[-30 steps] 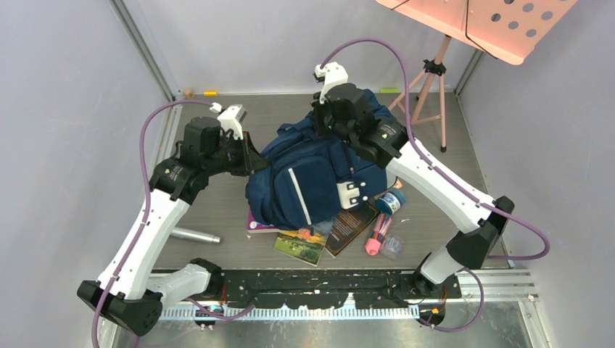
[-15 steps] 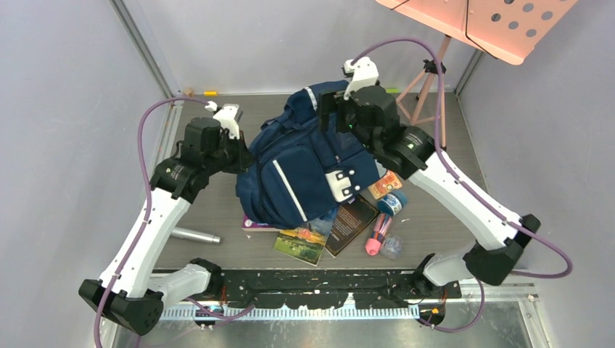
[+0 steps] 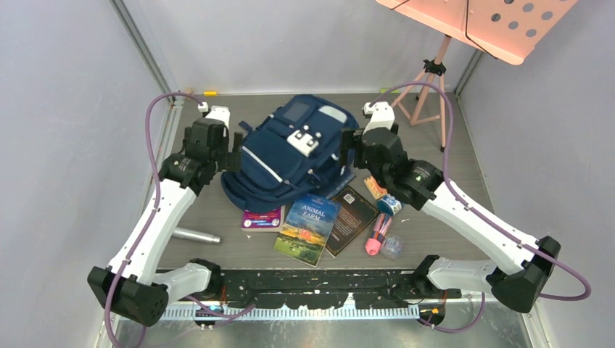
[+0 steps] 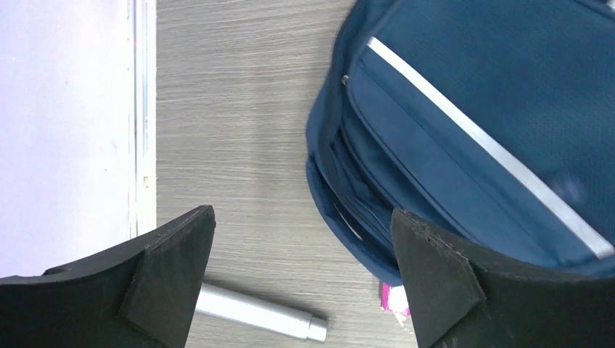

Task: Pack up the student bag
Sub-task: Adjust the student bag at the center of the board.

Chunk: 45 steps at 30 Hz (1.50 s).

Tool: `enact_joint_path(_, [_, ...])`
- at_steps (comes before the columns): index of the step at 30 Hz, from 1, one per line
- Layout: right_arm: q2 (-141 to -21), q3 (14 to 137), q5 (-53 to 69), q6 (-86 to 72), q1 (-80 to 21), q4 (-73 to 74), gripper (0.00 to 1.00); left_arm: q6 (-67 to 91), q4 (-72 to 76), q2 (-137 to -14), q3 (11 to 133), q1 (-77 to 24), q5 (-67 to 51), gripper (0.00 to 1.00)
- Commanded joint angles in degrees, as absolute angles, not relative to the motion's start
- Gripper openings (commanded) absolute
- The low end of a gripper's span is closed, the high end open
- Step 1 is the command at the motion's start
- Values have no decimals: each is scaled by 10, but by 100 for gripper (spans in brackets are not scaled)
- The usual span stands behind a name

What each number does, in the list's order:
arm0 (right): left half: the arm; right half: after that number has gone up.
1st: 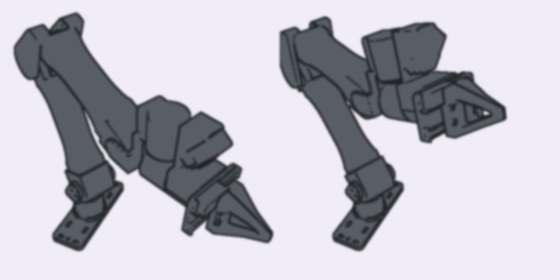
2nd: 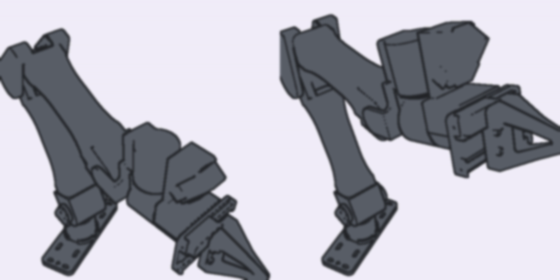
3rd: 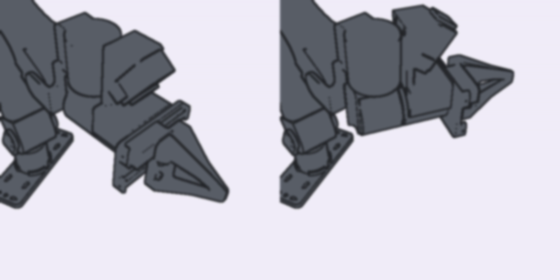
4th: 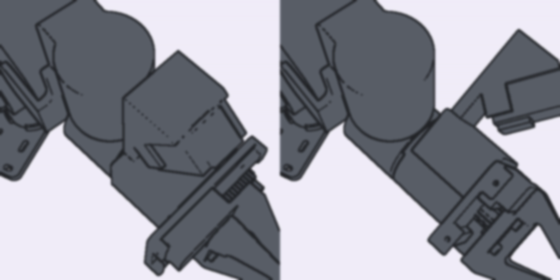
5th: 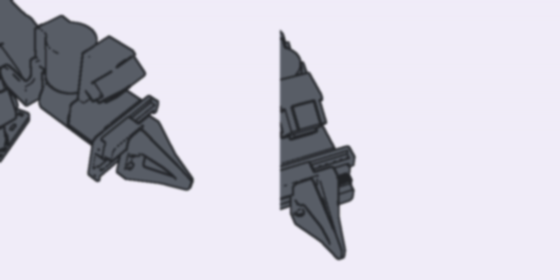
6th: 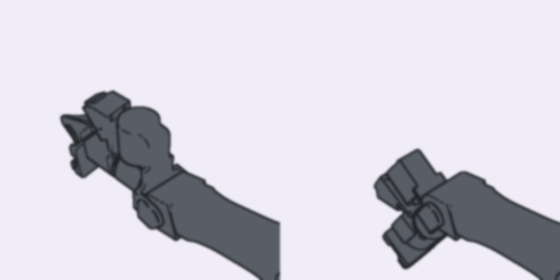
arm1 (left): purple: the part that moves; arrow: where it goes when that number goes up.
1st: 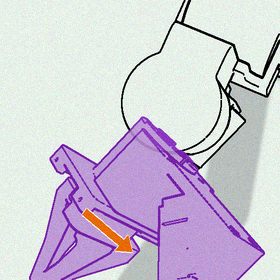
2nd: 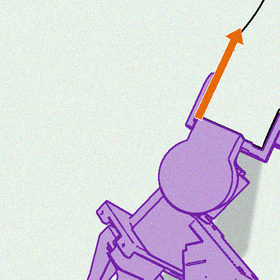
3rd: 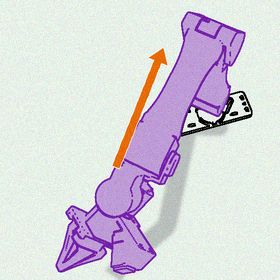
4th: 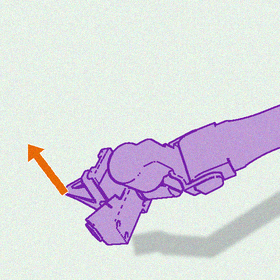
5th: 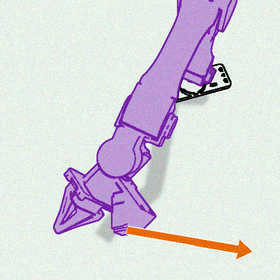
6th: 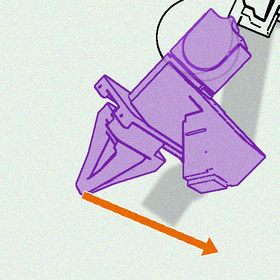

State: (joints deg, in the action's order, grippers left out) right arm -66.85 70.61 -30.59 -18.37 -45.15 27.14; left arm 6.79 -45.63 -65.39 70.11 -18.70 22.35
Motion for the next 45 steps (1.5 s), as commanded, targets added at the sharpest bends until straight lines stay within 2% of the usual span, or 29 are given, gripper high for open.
enact_joint_path(1, [-647,652,-314,-241,-451,271,99,15,-414,-600,672,-205,179,94])
enact_joint_path(5, [-637,608,-293,-259,-451,249,99,-10,-384,-593,654,-248,51,94])
enact_joint_path(11, [-633,559,-245,-277,-450,213,99,-21,-386,-638,655,-323,-38,95])
enact_joint_path(15, [-640,537,-262,-324,-448,212,99,-32,-395,-684,658,-368,-7,95])
enact_joint_path(18, [-641,507,-243,-360,-448,170,98,-32,-408,-734,676,-400,93,94])
enact_joint_path(24, [-646,466,-221,-387,-448,122,95,-7,-414,-794,692,-408,186,90])
enact_joint_path(34, [-642,436,-202,-373,-449,102,94,4,-384,-821,670,-408,205,89])
enact_joint_path(38, [-634,428,-192,-371,-448,84,94,17,-377,-834,671,-408,221,85])
enact_joint_path(43, [-630,425,-192,-369,-449,81,94,20,-364,-853,658,-408,195,84])
enact_joint_path(44, [-629,424,-193,-369,-448,82,94,18,-366,-862,659,-408,207,77])
enact_joint_path(45, [-627,423,-192,-367,-449,79,94,16,-369,-872,661,-407,221,65])
